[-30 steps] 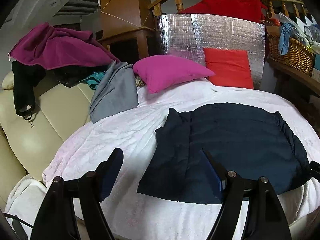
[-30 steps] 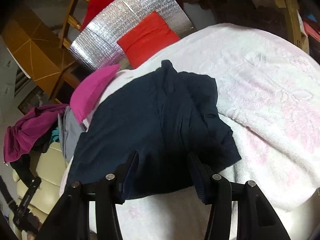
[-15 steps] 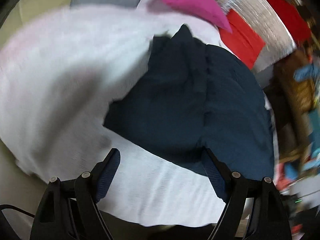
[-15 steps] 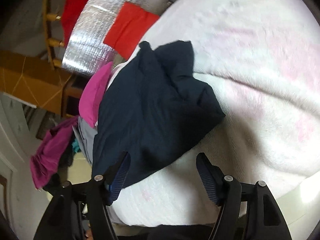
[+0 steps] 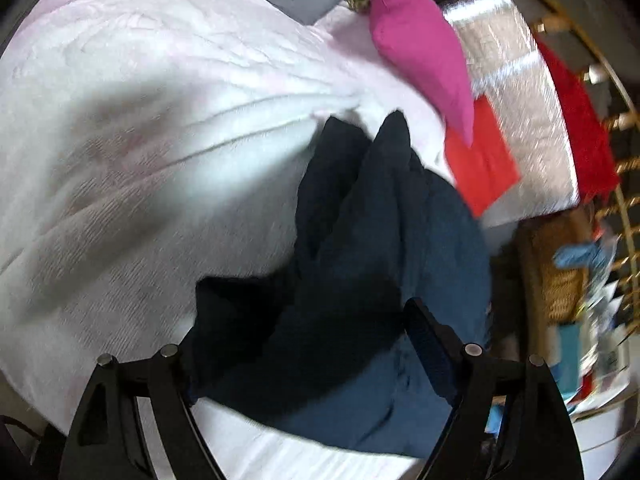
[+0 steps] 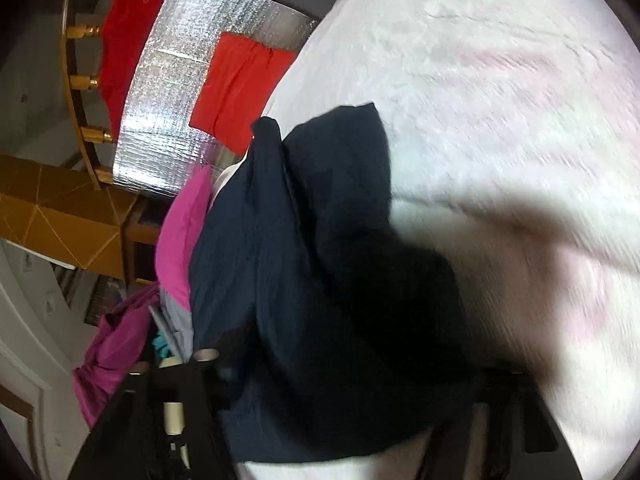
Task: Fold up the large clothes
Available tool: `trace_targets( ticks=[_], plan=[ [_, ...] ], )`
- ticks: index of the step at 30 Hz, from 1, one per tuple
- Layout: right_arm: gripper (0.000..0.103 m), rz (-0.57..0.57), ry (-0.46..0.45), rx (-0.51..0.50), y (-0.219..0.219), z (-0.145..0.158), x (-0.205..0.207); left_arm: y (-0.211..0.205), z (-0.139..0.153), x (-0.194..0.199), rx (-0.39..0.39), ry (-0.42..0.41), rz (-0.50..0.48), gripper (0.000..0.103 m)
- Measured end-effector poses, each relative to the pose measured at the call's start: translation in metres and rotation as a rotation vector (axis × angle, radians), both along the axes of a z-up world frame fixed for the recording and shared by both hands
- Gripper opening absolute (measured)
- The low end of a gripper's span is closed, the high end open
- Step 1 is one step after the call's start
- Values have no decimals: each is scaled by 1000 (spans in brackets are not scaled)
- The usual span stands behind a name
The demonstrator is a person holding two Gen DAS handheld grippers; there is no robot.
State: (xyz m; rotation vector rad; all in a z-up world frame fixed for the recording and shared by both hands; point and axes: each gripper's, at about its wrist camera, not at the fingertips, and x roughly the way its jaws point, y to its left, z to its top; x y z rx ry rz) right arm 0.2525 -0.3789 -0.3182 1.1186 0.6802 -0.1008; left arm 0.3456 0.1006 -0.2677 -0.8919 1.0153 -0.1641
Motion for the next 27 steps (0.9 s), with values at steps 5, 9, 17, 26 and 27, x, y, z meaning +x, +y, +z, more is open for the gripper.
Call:
trace_targets(
  ticks=[5,9,17,26,27],
  plan=[
    [46,19,21,-102,6,8,21,-12,8,8,52,-52,-37,45],
    [43,34,19,-98,13,9,36,-13,26,18,115,-123,-18,37],
    [43,28,-1,-70,23,2,56,-3,17,31,153,-79,-16,50],
    [63,-17,-31,-1,15,8,21,15,22,6,222,-64,-13,73],
    [63,-15,-33,-29,17,9,18,9,24,6,303,-66,-29,73]
  ],
)
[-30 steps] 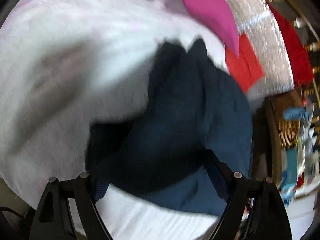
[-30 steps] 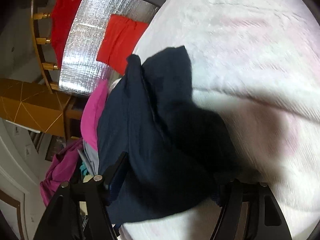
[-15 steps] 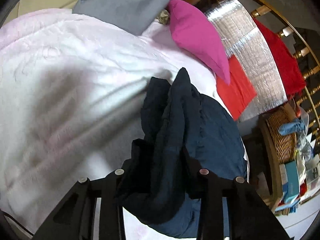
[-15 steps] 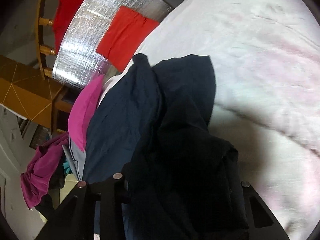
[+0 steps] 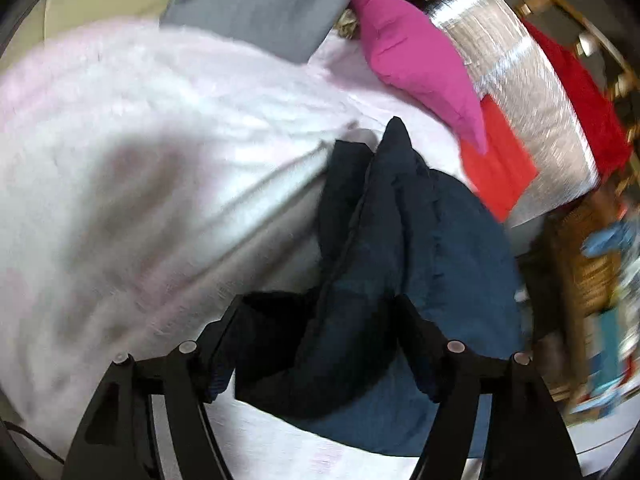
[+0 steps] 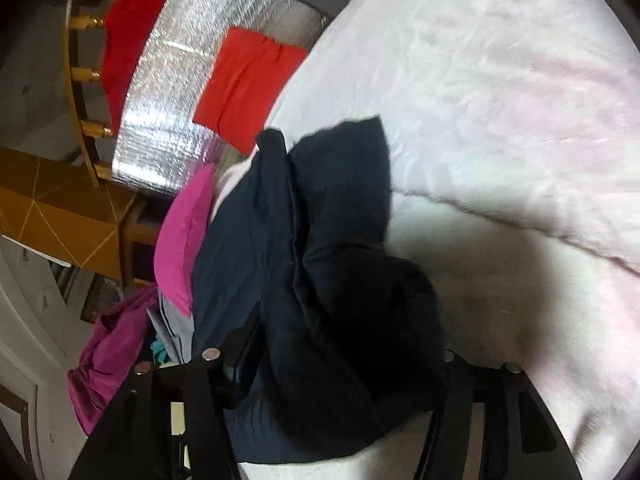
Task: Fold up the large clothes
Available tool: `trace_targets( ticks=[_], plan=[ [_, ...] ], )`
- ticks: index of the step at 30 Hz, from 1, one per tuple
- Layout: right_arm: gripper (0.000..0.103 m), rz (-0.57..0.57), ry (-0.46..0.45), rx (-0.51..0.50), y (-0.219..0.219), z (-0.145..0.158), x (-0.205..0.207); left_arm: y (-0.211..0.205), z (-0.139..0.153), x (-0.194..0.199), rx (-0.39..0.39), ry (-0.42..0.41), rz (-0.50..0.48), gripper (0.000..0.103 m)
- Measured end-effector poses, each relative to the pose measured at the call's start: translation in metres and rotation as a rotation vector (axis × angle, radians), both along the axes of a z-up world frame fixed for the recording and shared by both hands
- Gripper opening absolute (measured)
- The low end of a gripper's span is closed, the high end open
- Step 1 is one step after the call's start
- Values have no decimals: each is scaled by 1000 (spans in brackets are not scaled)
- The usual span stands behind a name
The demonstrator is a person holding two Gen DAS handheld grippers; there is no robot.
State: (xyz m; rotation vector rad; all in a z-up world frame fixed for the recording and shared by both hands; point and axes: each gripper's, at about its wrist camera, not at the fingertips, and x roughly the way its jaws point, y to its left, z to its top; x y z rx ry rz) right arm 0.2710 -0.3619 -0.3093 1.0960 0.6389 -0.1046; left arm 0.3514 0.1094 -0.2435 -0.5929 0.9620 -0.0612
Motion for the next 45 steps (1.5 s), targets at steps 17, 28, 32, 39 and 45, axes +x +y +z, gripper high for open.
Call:
trace_targets(
  ticks=[17,28,32,39,45],
  plan=[
    [57,-53,86,-391,21,62,-43,-20,71,-38,456,-303,113,78],
    [48,120,118,-549,68,50,-7,-107,35,-16,681,-210,-266,79],
    [46,143,162,-542,67,30,-2,-101,19,-6,639,-112,-291,83],
    [48,105,87,-627,68,73,-11,-96,40,-13,645,-183,-233,83],
    [48,92,153,-621,51,73,20,-75,46,-12,619,-179,-113,83]
  ],
)
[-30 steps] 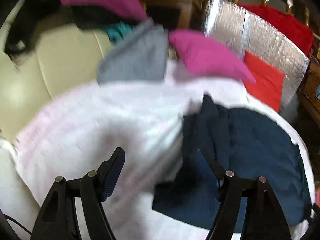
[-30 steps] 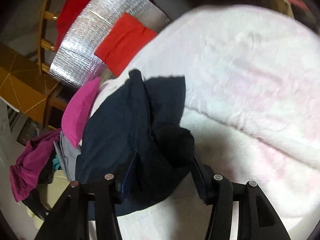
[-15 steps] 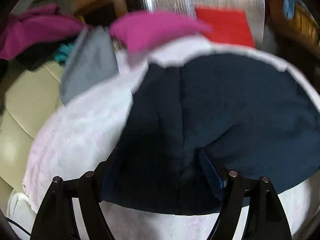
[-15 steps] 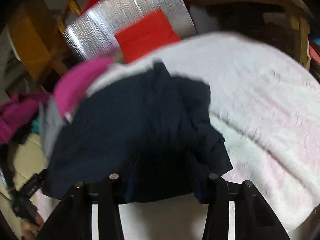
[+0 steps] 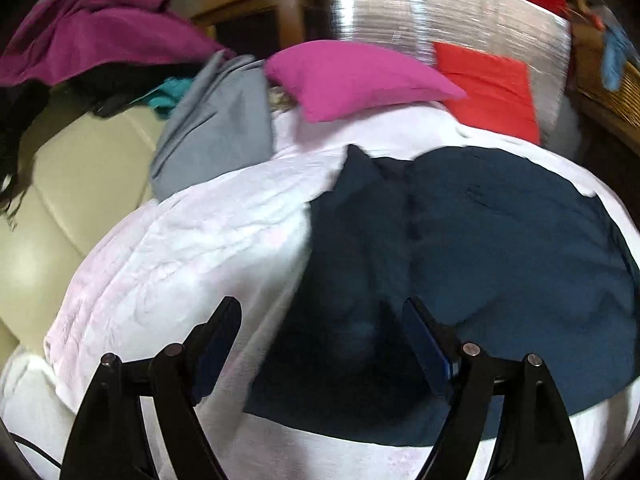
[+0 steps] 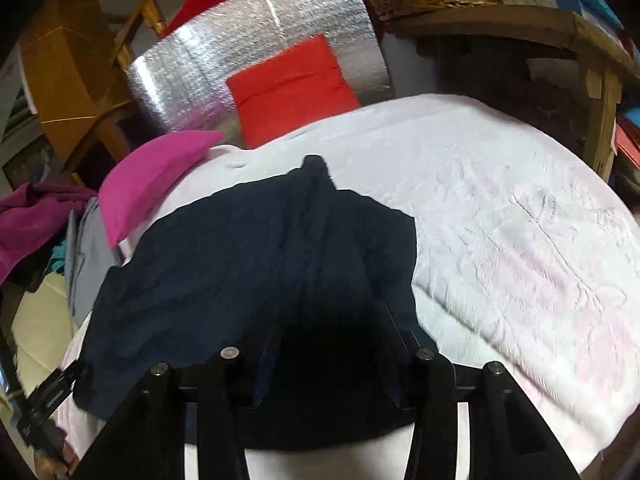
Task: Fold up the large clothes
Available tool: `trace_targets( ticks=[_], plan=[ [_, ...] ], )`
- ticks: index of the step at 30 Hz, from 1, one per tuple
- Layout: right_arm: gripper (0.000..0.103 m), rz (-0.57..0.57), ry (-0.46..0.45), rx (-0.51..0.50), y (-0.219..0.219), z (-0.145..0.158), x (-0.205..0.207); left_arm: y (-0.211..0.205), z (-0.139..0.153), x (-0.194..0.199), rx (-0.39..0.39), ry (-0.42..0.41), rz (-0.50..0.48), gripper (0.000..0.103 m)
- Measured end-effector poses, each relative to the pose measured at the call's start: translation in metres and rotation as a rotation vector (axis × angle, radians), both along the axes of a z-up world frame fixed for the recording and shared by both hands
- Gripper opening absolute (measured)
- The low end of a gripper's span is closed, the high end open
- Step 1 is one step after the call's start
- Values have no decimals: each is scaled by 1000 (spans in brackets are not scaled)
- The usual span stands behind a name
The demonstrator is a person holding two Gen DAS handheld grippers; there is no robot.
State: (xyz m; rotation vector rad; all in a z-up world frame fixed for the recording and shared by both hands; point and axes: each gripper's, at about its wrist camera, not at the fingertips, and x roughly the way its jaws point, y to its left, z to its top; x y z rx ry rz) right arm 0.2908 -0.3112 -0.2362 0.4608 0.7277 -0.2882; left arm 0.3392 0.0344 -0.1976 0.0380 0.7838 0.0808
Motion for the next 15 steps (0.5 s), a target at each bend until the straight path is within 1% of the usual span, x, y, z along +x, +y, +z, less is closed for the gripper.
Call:
trace_targets(
  ticks=[2,3,4,6,10,12,15],
  plan=[
    [48,-2,93,41,-8,-19,16,8,-10,9,1,49,39,83],
    [50,-2,124,62,-12,-29,22,10,-18,15,8,93,51,83],
    [53,3,131,89,-16,-37,26,9,-23,18,8,121,50,85],
    [55,0,110,110,-19,-40,24,8,-27,21,14,133,47,85],
    [55,4,120,86,-14,-31,18,0,-25,20,81,111,36,86],
    [55,17,89,66,-9,-22,10,-3,-23,19,93,99,30,86],
    [57,37,33,5,5,-9,-10,-5,-23,15,107,89,23,86]
  ],
)
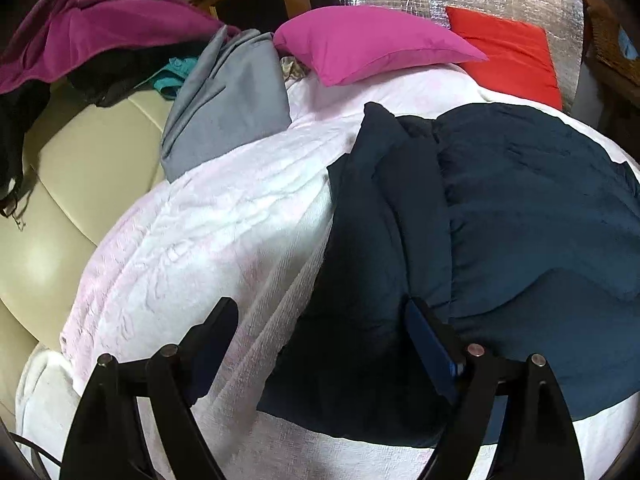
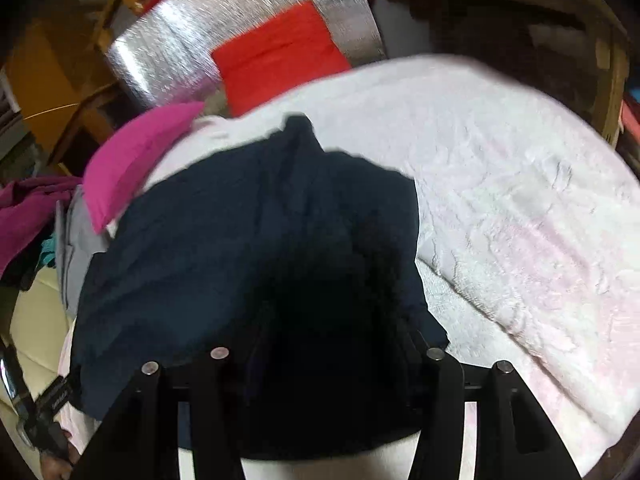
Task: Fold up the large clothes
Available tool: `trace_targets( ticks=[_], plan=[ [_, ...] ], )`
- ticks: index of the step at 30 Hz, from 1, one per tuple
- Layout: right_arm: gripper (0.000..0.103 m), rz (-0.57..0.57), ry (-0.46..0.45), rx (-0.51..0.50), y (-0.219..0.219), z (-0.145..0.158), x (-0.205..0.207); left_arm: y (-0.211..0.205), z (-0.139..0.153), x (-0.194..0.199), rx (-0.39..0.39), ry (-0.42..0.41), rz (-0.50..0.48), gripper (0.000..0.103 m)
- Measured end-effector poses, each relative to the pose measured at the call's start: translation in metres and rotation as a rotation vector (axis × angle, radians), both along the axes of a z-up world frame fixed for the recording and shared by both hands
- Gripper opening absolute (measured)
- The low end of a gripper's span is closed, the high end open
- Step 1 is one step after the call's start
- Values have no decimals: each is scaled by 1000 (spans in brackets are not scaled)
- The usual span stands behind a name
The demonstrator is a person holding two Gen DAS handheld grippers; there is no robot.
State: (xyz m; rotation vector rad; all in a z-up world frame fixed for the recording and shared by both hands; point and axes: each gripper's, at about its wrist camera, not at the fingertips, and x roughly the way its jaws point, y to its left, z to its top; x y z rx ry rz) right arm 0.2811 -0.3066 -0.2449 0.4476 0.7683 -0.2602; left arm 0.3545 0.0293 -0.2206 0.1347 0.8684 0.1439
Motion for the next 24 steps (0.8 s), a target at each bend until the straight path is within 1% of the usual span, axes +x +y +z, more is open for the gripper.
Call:
trace_targets(
  ticks=[2,5,9,10,12,13,14,16,17,18,20,22,24],
  plan=[
    [57,16,-17,-26,7,3,-9,-1,1,2,12,-4,-7,86],
    [57,26,-34,-29,10,2,-17,-3,-1,3,28,-8,-13,86],
    [57,1,-9,-38,2,-11,-14,-5,-2,2,39,-13,-22,86],
    [57,-25,1,-35,-3,-15,-14,-4,-2,2,40,-14,-24,86],
    [57,-48,-1,8,-10,-17,-16,-4,-2,2,41,-16,-25,86],
    [57,-63,-18,28,-14,-14,-18,-4,-2,2,42,-17,-27,86],
    [57,-74,-51,25,-16,-7,-22,-4,-2,3,43,-18,-27,86],
    [57,-64,-135,-17,-11,12,-23,-5,-3,3,42,-20,-29,86],
    [57,-54,-163,-35,-8,20,-22,-5,-3,4,44,-21,-30,86],
    [57,-38,-193,-53,-3,29,-18,-6,-3,4,46,-22,-31,86],
    [57,-6,-203,-66,2,39,-4,-6,-3,5,50,-25,-33,86],
    [57,7,-182,-66,5,41,16,-7,-4,6,56,-26,-37,86],
    [56,10,-139,-67,4,36,43,-7,-4,6,50,-26,-47,86]
  ],
)
